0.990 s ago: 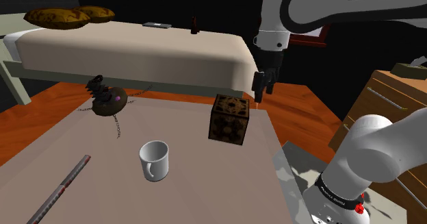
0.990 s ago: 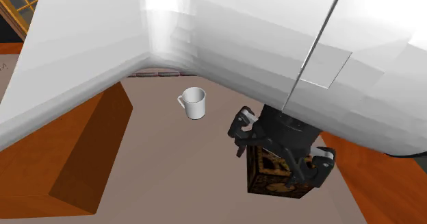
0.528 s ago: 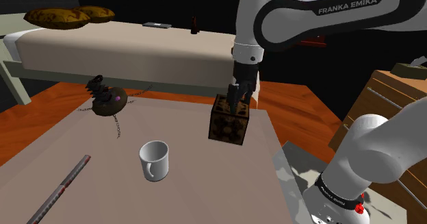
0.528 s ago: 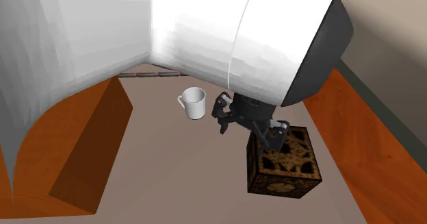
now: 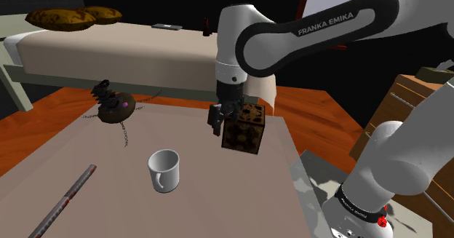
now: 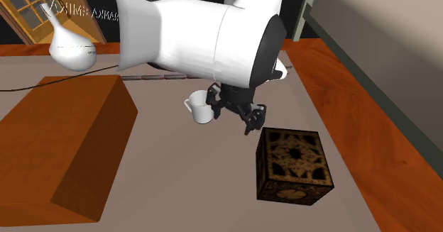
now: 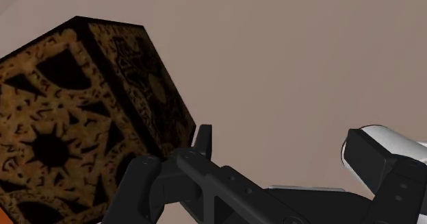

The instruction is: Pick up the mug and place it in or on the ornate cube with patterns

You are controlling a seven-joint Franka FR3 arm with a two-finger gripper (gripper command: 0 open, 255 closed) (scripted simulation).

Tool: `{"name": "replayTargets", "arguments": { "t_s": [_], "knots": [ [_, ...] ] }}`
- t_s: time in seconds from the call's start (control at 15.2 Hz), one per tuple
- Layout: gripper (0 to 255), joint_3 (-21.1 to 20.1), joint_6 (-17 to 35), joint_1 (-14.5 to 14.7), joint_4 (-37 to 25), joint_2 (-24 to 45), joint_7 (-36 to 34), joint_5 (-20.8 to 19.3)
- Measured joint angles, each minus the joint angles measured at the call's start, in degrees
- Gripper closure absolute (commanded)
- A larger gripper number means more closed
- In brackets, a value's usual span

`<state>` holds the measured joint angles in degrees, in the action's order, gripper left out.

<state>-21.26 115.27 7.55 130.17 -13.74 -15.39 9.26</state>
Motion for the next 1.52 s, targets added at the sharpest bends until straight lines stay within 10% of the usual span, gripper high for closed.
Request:
{"name": "replayTargets", "arguments": {
  "t_s": [0.79,1.52],
  "knots": [
    [0,-6.1,9.3,4.8,-17.2,24.3,-14.2,-11.4],
    [0,-5.6,14.5,6.5,-17.2,29.7,-16.8,-14.7]
  ]
}}
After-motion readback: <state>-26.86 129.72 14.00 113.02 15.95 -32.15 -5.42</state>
